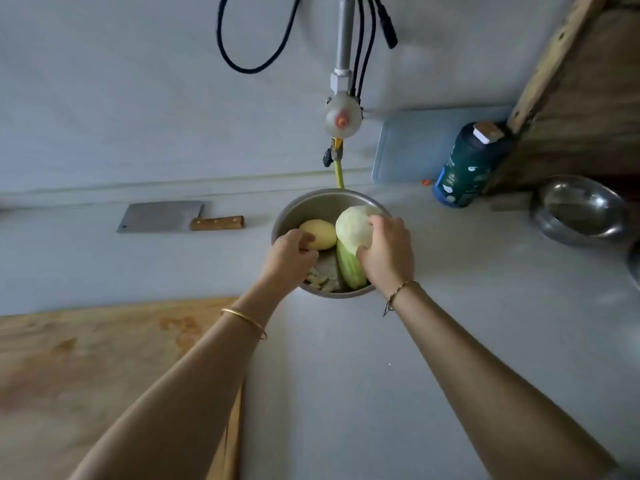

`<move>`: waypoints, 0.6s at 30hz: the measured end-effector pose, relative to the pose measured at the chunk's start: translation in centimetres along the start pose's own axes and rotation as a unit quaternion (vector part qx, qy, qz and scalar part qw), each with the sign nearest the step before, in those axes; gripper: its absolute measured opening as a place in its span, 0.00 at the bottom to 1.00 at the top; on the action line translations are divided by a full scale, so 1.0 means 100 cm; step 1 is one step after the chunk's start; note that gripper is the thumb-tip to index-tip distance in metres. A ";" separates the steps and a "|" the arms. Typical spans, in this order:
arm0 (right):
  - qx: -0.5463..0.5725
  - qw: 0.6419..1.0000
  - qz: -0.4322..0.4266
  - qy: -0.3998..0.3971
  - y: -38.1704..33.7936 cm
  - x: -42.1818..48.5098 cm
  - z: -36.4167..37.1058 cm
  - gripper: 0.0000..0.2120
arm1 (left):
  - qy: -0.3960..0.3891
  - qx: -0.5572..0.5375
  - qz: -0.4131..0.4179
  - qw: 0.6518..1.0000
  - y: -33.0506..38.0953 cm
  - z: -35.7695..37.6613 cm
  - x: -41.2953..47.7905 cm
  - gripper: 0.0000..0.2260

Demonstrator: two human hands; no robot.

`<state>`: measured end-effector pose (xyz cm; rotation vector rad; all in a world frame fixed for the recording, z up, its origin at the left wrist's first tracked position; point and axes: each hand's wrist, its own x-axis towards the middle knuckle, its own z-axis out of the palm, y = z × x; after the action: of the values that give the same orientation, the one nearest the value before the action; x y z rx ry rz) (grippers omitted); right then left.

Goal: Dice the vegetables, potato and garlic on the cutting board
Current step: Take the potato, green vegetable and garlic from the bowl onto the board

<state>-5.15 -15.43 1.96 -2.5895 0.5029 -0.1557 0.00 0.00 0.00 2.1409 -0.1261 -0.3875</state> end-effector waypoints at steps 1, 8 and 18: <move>-0.029 1.000 0.006 0.008 0.000 0.005 0.002 0.24 | -0.006 0.002 -0.002 1.000 0.000 0.001 0.005 0.15; -0.179 0.984 -0.006 0.019 0.000 0.030 0.040 0.41 | -0.033 0.027 -0.012 0.999 0.002 0.001 0.032 0.16; -0.186 0.981 -0.004 0.051 0.003 0.059 0.050 0.34 | -0.039 -0.024 -0.029 0.999 -0.011 -0.006 0.054 0.15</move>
<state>1.26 -15.62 -2.45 -2.9595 0.6068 -0.2175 5.23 -0.20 -1.86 2.0865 -0.0978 -0.5042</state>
